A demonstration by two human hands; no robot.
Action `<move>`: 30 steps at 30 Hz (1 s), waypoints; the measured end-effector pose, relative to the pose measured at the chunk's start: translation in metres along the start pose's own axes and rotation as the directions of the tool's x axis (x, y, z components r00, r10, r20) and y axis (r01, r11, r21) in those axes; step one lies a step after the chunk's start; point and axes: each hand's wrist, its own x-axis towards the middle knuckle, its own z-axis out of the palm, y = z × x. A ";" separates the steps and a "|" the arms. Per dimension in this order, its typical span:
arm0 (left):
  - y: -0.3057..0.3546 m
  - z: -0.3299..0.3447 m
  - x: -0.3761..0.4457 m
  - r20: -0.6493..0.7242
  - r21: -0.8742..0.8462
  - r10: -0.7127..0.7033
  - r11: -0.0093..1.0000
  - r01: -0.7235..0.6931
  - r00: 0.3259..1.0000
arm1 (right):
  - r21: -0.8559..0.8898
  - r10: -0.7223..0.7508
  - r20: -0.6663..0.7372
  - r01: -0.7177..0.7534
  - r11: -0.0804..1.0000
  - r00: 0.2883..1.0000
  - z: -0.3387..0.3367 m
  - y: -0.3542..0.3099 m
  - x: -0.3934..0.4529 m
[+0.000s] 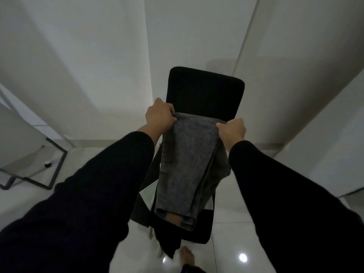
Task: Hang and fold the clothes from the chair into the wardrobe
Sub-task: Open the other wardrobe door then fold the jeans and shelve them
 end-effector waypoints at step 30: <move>-0.140 0.207 -0.170 0.402 -0.348 -0.539 0.658 0.668 0.740 | -0.589 -0.048 0.602 0.484 0.647 0.797 0.072 0.222 -0.090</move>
